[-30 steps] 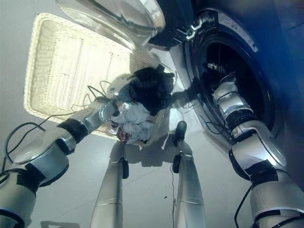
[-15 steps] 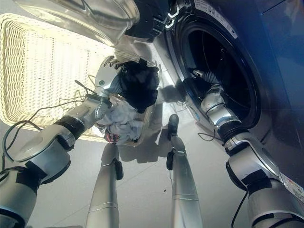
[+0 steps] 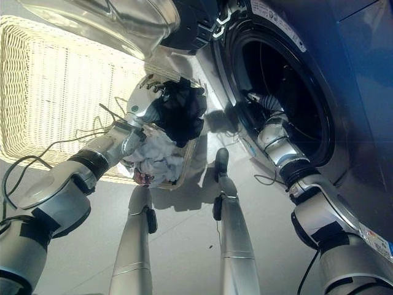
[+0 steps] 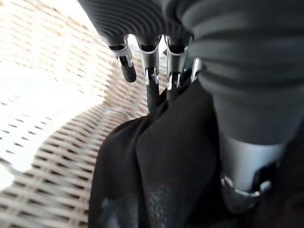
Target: Put the clothes into the washing machine.
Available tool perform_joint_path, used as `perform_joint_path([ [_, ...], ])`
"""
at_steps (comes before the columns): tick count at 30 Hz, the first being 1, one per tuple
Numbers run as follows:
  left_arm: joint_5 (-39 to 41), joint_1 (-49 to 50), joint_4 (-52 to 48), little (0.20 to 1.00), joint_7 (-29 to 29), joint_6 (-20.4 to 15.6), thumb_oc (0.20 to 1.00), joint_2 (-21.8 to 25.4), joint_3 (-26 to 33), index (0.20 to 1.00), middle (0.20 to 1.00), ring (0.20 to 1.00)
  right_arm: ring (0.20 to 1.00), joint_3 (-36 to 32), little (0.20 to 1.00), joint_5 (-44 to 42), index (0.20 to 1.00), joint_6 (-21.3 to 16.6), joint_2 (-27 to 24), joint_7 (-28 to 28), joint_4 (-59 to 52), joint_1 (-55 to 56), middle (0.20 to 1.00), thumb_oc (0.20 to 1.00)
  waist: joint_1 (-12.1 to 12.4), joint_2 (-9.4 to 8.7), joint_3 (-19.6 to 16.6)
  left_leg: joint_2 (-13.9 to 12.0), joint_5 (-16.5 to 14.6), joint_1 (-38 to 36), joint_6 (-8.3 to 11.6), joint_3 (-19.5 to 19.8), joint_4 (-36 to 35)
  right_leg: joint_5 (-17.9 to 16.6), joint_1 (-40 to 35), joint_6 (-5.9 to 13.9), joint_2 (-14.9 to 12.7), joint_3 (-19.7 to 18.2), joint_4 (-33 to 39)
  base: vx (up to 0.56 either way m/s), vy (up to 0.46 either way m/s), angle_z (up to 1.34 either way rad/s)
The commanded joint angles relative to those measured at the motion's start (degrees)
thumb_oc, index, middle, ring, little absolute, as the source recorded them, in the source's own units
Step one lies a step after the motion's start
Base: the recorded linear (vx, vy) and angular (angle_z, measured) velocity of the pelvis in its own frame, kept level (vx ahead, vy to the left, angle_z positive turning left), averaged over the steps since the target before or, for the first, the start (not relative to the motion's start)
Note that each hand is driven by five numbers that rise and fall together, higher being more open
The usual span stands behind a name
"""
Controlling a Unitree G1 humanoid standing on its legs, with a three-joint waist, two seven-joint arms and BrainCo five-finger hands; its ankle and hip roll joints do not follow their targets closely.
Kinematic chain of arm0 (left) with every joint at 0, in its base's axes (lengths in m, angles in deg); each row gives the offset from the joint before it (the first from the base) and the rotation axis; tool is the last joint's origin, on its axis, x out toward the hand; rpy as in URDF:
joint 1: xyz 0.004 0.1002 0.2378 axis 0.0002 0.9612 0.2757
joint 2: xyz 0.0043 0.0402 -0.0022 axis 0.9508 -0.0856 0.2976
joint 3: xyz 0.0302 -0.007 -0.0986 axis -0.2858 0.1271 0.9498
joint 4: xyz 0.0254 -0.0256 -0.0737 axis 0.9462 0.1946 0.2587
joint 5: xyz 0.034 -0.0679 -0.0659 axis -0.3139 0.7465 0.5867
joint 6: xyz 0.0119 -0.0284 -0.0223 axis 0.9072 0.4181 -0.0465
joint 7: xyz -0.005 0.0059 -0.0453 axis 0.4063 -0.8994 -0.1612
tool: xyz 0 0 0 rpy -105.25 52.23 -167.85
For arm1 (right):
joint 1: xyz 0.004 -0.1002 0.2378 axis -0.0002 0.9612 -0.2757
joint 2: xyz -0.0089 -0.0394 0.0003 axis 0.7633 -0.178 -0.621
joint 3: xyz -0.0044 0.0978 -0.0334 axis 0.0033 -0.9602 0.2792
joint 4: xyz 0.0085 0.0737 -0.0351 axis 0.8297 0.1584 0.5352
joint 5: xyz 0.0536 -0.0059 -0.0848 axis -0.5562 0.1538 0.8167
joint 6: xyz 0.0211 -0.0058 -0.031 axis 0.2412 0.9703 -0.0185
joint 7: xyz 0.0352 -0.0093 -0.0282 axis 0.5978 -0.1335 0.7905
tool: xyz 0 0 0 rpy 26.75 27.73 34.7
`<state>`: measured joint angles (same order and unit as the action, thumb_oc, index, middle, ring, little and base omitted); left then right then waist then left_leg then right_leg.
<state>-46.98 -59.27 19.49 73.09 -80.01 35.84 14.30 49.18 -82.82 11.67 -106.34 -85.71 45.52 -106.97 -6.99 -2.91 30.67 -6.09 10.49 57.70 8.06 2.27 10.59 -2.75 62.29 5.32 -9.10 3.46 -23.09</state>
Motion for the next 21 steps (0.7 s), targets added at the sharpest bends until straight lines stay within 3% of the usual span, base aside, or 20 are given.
perform_joint_path([
  [1, 0.44, -1.45, 0.7, 1.0, -2.97, -4.08, 1.0, -5.25, 1.92, 1.0, 1.0, 1.0, 1.0, -3.42, 1.0, 1.43, 1.0, -1.34, 0.63, -2.55, -0.95, -0.05, 1.0, 1.0, 0.47, -2.61, -0.87, 1.04, -5.99, 0.17, -2.91, -2.01, 4.79, -5.6, -3.31, 2.06, 3.45, 0.18, 7.42, 0.0, 0.0, 0.0],
  [5, 1.82, -0.12, 0.42, 1.0, 3.41, -1.95, 1.0, -5.43, 2.96, 1.0, 1.0, 1.0, 1.0, -3.59, 1.0, 1.42, 1.0, -1.29, 0.62, -2.8, -1.45, 0.16, 1.0, 1.0, 0.6, -2.74, -0.87, 1.13, -6.05, 0.13, -3.01, -1.89, 4.92, -5.71, -3.51, 2.05, 3.43, 0.26, 7.63, 0.0, 0.0, 0.0],
  [11, 5.0, 3.89, -0.88, 1.0, 13.69, -4.48, 1.0, -5.2, 9.49, 1.0, 1.0, 1.0, 1.0, -5.09, 1.0, 1.58, 1.0, -1.82, 0.81, -4.22, -3.23, 2.94, 1.0, 1.0, 1.44, -3.08, -0.87, 1.55, -6.16, 0.5, -3.13, -1.04, 5.13, -5.8, -3.54, 2.05, 3.42, 0.72, 7.73, 0.0, -0.054, 0.0],
  [16, 4.75, 10.0, -5.13, 1.0, 22.45, -5.96, 1.0, -4.66, 18.76, 1.0, 1.0, 1.0, 1.0, -7.41, 1.0, 1.48, 1.0, -0.83, 0.76, -6.14, -7.44, 6.97, 1.0, 1.0, 2.61, -3.73, -0.87, 1.92, -6.34, 0.58, -3.26, 0.04, 5.33, -5.79, -3.95, 2.08, 3.25, 1.89, 7.59, -0.01, -0.091, 0.01],
  [21, 2.72, 13.19, -8.83, 1.0, 24.36, -5.55, 1.0, -4.29, 22.23, 1.0, 1.0, 1.0, 1.0, -9.1, 1.0, 1.15, 1.0, 0.14, 0.12, -6.41, -10.11, 8.86, 1.0, 1.0, 3.19, -4.01, -0.87, 2.38, -6.61, 0.74, -3.43, 0.84, 5.68, -5.93, -3.99, 2.13, 3.21, 2.43, 7.29, 0.0, -0.065, 0.0],
])
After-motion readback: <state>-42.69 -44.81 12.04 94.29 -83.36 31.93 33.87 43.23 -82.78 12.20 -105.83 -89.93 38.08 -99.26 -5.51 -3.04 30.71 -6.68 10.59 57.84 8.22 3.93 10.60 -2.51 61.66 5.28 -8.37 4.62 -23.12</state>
